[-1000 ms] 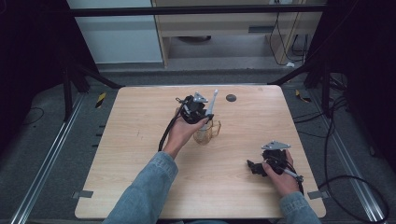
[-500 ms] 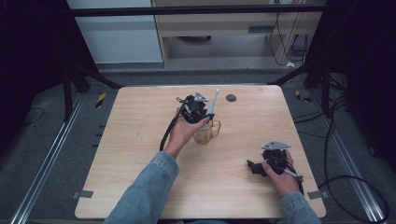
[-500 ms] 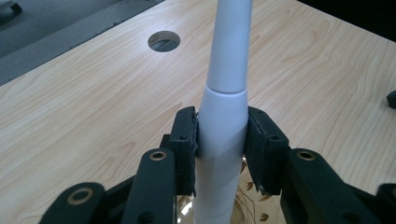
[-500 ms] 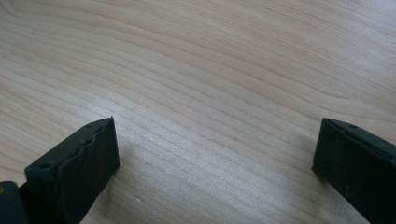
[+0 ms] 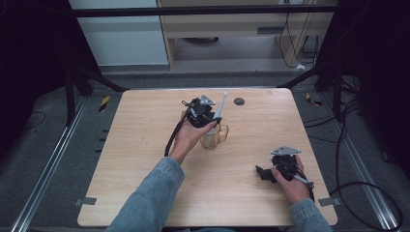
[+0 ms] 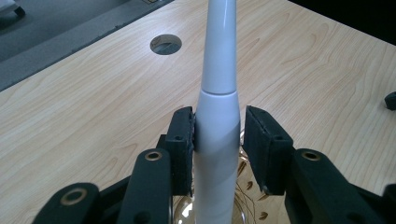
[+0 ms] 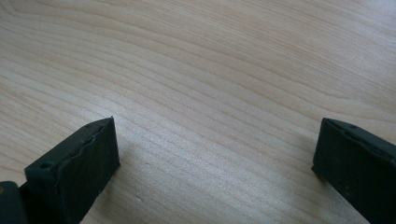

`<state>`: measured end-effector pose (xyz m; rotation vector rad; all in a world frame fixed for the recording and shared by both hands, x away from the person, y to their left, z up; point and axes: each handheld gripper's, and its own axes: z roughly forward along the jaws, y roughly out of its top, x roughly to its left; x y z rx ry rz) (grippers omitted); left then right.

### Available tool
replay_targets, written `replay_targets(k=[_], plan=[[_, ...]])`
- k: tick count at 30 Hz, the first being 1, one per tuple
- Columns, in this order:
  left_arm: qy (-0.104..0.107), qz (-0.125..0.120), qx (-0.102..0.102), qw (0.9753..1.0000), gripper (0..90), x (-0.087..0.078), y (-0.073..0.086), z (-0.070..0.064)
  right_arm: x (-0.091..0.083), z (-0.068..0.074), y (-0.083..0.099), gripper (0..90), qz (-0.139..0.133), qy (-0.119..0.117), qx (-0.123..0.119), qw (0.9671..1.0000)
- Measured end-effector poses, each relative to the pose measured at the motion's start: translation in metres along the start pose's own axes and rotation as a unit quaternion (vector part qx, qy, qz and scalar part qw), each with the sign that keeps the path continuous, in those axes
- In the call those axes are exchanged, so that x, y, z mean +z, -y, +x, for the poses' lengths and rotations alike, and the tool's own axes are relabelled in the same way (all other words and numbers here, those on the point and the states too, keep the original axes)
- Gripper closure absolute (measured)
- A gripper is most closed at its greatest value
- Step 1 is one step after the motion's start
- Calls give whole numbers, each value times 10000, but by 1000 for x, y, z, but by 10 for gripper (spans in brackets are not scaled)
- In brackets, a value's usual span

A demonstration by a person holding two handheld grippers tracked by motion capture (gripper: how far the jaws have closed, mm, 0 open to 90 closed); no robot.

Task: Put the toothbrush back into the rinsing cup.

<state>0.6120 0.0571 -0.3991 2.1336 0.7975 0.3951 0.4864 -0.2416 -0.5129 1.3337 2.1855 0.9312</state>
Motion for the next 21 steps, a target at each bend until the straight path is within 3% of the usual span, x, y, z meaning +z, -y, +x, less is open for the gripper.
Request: replay_targets(k=[7, 14, 21], plan=[[-24, -26, 11, 10000, 582, -2, -1, 0, 0, 0, 0, 3, -1, -1, -3, 10000], [-42, -73, -37, 10000, 463, -4, -2, -2, 0, 0, 0, 4, -1, 0, -4, 10000], [-127, -20, 49, 9999, 390, -7, -2, -3, 0, 0, 0, 4, -1, 1, -1, 10000]])
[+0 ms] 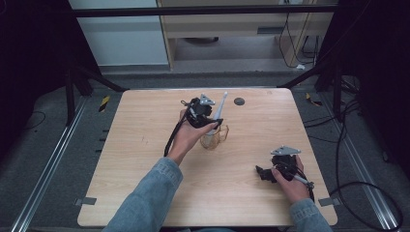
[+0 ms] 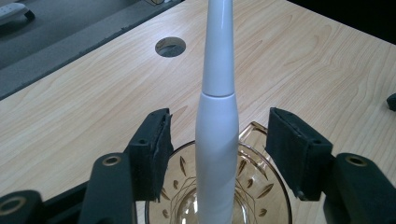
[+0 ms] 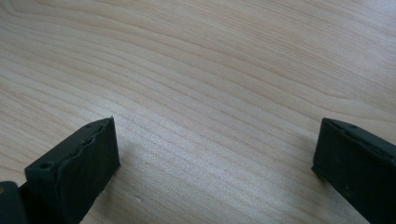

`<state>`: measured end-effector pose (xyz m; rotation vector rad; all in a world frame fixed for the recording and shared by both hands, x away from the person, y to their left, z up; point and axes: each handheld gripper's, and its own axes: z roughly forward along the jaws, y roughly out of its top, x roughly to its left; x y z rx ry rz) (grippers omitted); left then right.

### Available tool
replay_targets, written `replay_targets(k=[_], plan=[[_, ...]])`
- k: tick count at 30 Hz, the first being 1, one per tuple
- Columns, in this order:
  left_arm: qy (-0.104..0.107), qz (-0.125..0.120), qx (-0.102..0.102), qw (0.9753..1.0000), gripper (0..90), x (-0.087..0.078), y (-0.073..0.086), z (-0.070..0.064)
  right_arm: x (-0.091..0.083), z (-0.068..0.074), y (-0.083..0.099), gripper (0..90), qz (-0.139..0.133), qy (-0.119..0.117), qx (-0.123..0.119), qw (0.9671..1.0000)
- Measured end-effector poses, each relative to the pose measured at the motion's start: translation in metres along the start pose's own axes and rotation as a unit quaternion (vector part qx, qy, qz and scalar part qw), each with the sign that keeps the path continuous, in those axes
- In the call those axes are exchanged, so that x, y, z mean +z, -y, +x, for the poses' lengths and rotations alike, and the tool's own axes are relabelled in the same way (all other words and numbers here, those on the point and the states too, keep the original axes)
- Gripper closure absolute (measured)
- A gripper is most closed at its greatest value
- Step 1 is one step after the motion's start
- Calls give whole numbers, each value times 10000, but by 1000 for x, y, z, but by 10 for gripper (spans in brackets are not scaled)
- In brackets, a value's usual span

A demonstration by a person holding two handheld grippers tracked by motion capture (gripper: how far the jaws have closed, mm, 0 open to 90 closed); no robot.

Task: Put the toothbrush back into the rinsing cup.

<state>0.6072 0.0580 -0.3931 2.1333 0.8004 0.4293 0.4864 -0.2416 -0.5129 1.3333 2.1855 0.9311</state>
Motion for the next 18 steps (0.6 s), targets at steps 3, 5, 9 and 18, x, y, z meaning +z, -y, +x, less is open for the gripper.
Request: replay_targets(k=[3, 5, 9, 18], plan=[[-16, -40, 25, 10000, 368, -1, -1, -1, 0, 0, 0, 3, 0, 2, 1, 10000], [-23, -41, 46, 10000, 351, -1, -1, -2, 0, 0, 0, 3, 0, 0, -2, 10000], [8, -7, 100, 9999, 310, -2, -1, -4, 0, 0, 0, 3, 0, 2, -1, 10000], [-92, 52, 225, 9997, 161, -4, 0, -9, 0, 0, 0, 3, 0, 0, 0, 10000]])
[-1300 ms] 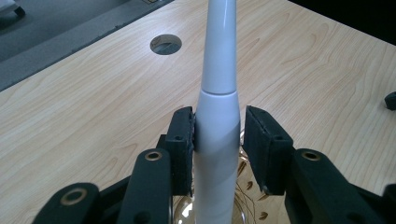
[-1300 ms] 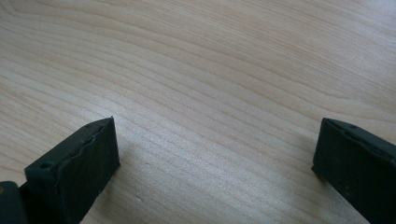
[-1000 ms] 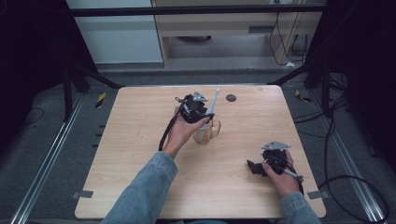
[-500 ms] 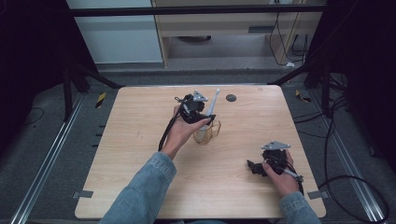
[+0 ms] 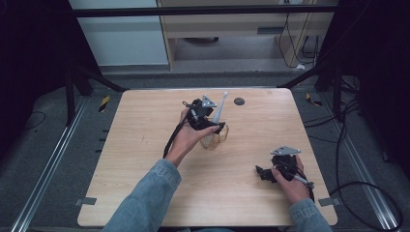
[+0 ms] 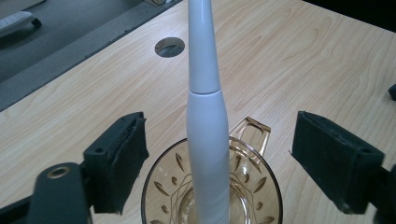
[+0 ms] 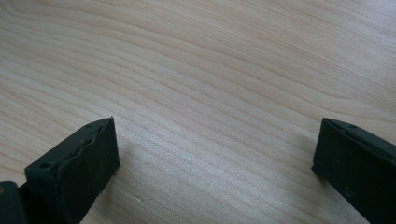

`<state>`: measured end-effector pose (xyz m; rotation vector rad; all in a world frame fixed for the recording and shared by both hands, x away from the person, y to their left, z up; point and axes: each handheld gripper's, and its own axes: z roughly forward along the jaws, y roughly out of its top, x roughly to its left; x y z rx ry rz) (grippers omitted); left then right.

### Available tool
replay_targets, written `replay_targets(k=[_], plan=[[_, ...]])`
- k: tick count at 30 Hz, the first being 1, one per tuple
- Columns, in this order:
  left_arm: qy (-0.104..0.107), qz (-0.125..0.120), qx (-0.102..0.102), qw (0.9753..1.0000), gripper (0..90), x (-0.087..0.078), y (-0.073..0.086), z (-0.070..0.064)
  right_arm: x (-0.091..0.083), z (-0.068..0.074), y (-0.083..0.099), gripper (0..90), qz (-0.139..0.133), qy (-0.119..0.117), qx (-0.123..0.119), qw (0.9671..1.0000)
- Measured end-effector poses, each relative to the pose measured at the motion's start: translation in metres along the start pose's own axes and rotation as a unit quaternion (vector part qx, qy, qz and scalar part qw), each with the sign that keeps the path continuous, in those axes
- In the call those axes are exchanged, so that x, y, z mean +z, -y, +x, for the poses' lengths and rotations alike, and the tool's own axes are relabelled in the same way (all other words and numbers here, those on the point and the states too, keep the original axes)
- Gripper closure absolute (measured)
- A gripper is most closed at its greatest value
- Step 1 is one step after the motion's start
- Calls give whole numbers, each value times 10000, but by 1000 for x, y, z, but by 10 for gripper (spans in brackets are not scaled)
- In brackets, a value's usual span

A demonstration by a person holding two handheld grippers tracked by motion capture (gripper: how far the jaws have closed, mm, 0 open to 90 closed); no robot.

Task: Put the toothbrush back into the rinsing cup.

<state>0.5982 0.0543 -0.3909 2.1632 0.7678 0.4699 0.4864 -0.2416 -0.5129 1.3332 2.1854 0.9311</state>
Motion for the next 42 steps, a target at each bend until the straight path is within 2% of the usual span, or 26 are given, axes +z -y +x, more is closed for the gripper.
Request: replay_targets(k=[7, 13, 19, 22, 29, 42], plan=[[-14, -47, 35, 10000, 108, -2, 0, -4, 0, 0, 0, 3, 0, 1, -2, 10000], [-41, -131, 137, 9998, 96, -12, 2, -8, 0, 0, 0, 3, 1, -1, -1, 10000], [-22, -221, 316, 9993, 94, -23, 0, -18, 0, 0, 0, 3, 0, 0, -2, 10000], [-78, -263, 438, 9987, 93, -29, -1, -22, 0, 0, 0, 3, 0, 0, -1, 10000], [-88, -311, 462, 9984, 93, -36, 2, -26, 0, 0, 0, 3, 0, 0, -1, 10000], [77, -315, 479, 9983, 93, -49, 15, -38, -1, 1, 1, 4, 2, 7, 3, 10000]])
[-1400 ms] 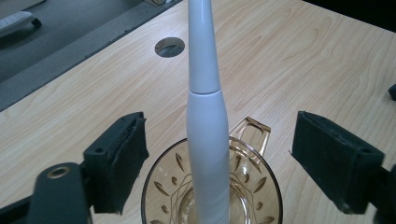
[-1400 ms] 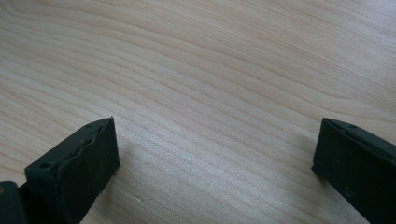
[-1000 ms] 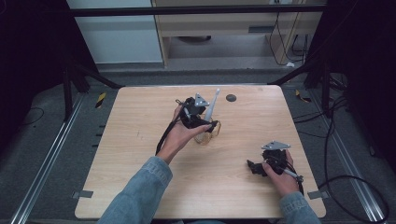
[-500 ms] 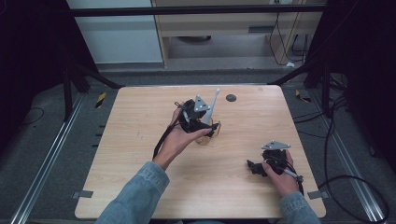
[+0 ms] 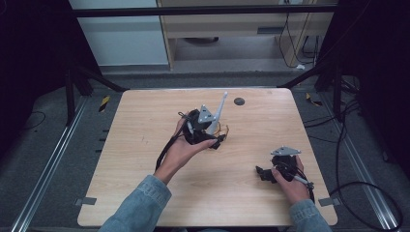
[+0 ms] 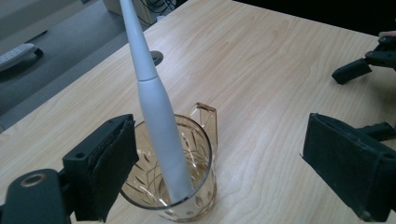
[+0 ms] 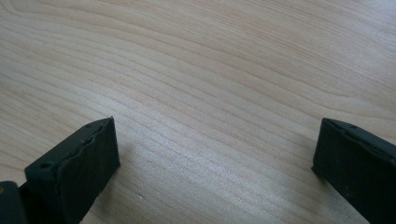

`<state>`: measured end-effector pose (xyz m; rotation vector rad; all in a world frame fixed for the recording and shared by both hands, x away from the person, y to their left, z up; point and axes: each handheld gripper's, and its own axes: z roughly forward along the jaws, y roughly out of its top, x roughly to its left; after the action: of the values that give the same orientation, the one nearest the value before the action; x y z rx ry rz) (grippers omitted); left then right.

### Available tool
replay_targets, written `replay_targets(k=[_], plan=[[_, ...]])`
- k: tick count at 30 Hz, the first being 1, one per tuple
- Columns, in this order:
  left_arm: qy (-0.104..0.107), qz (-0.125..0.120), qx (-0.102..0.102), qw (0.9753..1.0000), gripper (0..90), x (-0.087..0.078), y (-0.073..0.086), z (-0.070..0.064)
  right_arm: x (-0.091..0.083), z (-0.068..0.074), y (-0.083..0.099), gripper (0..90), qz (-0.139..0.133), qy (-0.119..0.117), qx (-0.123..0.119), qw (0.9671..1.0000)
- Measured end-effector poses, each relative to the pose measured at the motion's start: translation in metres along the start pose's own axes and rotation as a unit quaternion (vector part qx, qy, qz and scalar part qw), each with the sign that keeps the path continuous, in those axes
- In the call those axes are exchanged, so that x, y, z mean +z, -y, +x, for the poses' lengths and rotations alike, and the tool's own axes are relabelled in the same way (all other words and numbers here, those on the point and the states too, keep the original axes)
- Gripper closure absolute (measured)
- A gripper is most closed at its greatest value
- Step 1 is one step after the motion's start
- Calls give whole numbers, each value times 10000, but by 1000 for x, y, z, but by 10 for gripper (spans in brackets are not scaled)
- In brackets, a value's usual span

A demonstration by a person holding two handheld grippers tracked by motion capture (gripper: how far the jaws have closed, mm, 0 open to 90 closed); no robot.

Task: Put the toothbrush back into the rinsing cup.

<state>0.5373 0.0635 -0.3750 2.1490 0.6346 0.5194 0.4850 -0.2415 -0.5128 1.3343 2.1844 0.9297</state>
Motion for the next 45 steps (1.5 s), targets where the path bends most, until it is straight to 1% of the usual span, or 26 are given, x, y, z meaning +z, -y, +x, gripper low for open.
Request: replay_targets(k=[7, 10, 13, 16, 17, 19, 20, 22, 25, 26, 30, 33, 34, 35, 39, 44, 45], plan=[[86, -17, -13, 10000, 92, -8, 6, -6, 0, 0, 0, 4, 4, -1, 2, 10000], [129, -28, -20, 9999, 90, -14, 11, -9, 0, 0, 0, 4, 1, -4, 10, 10000], [130, -32, -44, 9999, 90, -17, 17, -10, 0, 0, 0, 4, -2, -4, 11, 10000], [125, 14, -73, 9999, 90, -20, 23, -11, 0, 0, 0, 4, 1, -5, 12, 10000], [125, 14, -73, 9999, 90, -20, 23, -11, 0, 0, 0, 4, 1, -5, 12, 10000], [96, 44, -114, 9999, 89, -23, 30, -11, 0, 0, 0, 4, 3, -3, 1, 10000], [96, 44, -114, 9999, 88, -23, 30, -11, 0, 0, 0, 3, 4, -3, 3, 10000], [84, 80, -151, 9998, 86, -27, 36, -10, 0, 0, 0, 3, 1, -3, 3, 10000], [67, 97, -184, 9998, 84, -28, 40, -8, 0, 0, 0, 3, 2, -3, 3, 10000], [64, 100, -224, 9997, 84, -29, 43, -6, 0, 0, 0, 3, -1, -6, 10, 10000], [35, 160, -298, 9994, 83, -27, 50, -4, 0, 0, 0, 3, 0, -3, 2, 10000], [65, 219, -359, 9991, 83, -26, 56, -2, 0, 0, 0, 3, 3, -2, 2, 10000], [65, 219, -359, 9991, 83, -26, 56, -2, 0, 0, 0, 3, 3, -2, 2, 10000], [90, 265, -415, 9987, 82, -25, 61, -1, 0, 0, 0, 4, 0, -2, 4, 10000], [91, 379, -496, 9980, 80, -23, 74, 2, 0, 0, 0, 4, 0, -2, 4, 10000], [28, 527, -668, 9964, 79, -22, 91, 9, 0, 0, 0, 3, 1, -2, 5, 10000], [28, 527, -668, 9964, 80, -22, 91, 9, 0, 0, 0, 3, 1, -2, 5, 10000]])
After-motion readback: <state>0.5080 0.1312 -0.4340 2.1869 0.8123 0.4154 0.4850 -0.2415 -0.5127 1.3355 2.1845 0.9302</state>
